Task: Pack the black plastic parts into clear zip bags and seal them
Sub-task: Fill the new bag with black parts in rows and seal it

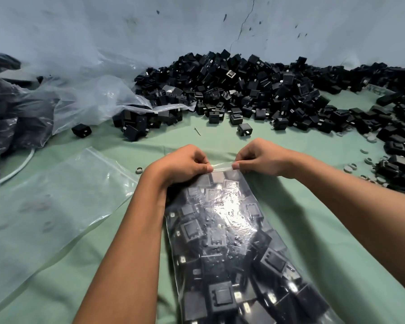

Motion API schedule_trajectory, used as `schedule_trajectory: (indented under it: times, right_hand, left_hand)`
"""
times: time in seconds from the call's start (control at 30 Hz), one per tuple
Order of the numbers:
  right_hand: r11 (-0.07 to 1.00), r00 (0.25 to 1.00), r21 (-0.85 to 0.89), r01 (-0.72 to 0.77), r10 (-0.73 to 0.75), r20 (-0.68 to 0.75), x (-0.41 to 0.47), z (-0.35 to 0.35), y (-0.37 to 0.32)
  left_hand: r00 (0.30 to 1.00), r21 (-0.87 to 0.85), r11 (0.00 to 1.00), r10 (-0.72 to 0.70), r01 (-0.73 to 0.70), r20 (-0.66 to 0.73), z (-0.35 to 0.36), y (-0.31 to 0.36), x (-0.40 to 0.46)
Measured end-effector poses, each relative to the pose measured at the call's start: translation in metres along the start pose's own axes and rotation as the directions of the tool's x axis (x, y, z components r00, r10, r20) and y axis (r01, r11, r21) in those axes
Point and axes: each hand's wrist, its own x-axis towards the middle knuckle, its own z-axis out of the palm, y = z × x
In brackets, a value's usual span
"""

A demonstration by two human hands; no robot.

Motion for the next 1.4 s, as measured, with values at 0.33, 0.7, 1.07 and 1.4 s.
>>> schedule_trajectory:
  times: [0.33,0.7,1.07,1.4]
  right_hand:
    - [0.976,0.988,-0.217,-0.015,-0.02,-0.155,0.004,0.013,-0.009]
    - [0.989,0.936,-0.066,-0.135,0.105,-0.335,-0.013,0.031,-0.027]
    - [0.926,0.915,-0.062,-0.373,0.379,0.141,-0.08,0.018,-0.056]
    - [0.924,0.917,0.045,-0.379,0.369,0.15,-0.088,0.029,-0.07]
  left_hand:
    - [0.995,0.122,0.989,-0.086,0.079,0.047,-0.034,-0.024,-0.027]
    - [0.935,0.313,0.923,-0.113,0.223,-0.335,-0.024,-0.025,-0.058]
    - [0.81,0.242,0.916,-0.133,0.321,-0.571,-0.014,-0.017,-0.079]
    - [0.762,-0.319,0.742,-0.642,0.59,-0.083,-0.008,0.002,-0.129]
